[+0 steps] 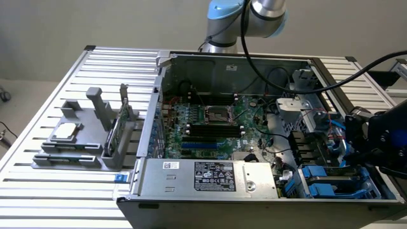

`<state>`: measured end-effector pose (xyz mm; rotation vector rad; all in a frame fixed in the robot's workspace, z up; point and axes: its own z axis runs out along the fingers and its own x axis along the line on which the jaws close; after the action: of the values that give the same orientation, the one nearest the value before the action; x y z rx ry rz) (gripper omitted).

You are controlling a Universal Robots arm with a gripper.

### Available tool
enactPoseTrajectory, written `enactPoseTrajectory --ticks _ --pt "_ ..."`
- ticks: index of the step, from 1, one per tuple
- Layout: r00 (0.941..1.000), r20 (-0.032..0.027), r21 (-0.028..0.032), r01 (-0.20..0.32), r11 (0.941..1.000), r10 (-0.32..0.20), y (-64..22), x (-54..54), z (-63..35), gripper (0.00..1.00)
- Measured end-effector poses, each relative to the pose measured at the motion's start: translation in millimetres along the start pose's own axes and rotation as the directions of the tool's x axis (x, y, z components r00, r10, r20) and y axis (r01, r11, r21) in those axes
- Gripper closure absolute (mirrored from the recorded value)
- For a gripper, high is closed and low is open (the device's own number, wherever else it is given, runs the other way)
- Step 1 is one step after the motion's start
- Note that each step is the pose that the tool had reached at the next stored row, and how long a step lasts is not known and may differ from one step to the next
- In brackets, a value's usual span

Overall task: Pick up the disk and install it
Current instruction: 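Insert the first disk wire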

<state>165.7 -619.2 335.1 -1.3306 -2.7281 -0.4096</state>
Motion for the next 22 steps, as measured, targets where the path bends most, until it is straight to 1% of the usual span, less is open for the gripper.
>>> enactPoseTrajectory --ticks 1,5,7,9,11,12,14,17,22 --pt "1.0 -0.0016 0.0019 -0.001 1.0 0.001 0.0 0.1 -0.1 0.84" --pt "1.0 -0.0019 0.0019 -0.001 1.0 0.001 -0.1 0.0 0.0 0.84" --pt "1.0 -0.0022 0.0027 -0.002 1.0 0.002 -0.1 0.6 -1.6 0.84" --pt "1.0 -0.006 0.0041 -0.005 1.0 0.005 -0.5 1.5 -3.4 0.84" --pt "0.9999 -0.0126 0.0037 -0.008 1.0 0.008 -1.2 2.7 -5.2 0.84" --pt "0.9998 -0.0172 0.0036 -0.009 0.9999 0.009 -1.6 3.2 -5.7 0.84" --pt "0.9997 -0.0219 0.0048 -0.013 0.9999 0.013 -2.3 3.9 -6.3 0.84" --pt "0.9994 -0.0246 0.0076 -0.022 0.9997 0.023 -3.0 4.4 -6.3 0.84" --pt "0.9987 -0.0265 0.0115 -0.044 0.999 0.044 -3.5 4.7 -6.2 0.84"
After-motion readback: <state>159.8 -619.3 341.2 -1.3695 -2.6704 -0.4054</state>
